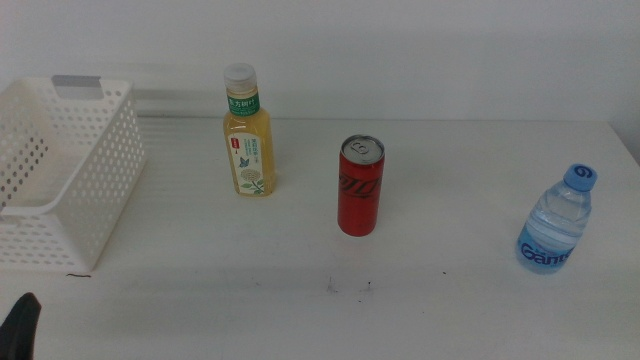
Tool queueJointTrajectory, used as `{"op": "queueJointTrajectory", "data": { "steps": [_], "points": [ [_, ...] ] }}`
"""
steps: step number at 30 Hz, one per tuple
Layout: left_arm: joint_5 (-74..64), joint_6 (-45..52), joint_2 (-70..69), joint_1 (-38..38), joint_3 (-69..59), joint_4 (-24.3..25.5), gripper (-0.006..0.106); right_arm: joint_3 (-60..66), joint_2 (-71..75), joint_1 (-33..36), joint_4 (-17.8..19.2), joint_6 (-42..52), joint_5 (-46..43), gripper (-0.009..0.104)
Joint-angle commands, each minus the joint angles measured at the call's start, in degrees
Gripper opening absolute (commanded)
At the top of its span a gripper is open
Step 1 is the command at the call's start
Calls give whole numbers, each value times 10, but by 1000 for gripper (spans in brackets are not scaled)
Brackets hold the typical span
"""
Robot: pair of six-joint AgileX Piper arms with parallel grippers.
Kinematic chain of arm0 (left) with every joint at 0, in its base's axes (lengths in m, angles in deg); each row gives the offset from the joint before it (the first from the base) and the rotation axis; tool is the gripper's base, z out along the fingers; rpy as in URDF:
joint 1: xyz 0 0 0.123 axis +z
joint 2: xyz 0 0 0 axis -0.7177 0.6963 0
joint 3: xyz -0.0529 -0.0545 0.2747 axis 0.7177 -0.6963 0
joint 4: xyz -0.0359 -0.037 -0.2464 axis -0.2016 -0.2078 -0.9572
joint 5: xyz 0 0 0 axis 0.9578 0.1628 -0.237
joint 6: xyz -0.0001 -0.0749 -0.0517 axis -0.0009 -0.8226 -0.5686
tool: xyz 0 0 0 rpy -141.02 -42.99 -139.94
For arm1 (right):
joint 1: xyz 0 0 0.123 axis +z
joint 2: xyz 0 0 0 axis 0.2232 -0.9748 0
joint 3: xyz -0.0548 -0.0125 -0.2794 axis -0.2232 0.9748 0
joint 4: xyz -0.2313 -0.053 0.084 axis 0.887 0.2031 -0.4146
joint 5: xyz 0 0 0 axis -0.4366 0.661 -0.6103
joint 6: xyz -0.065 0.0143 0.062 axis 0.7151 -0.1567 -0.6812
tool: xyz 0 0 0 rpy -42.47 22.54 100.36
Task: Use arms to grab the bottles and put them into the dustbin to the left of the table.
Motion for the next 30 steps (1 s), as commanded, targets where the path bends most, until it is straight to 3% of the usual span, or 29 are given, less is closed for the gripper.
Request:
{"op": "queueJointTrajectory", "data": {
  "steps": [1,10,14,30],
  "points": [
    [7,-6,-2,0,0,-2,94,2,3,-5,4,3,-5,75],
    [10,-5,-2,-3,0,10,94,2,3,-5,4,3,-5,75],
    [73,-5,58,-41,0,10,94,2,3,-5,4,3,-5,75],
    [467,-5,462,-319,0,5,94,2,3,-5,4,3,-5,75]
  ]
}}
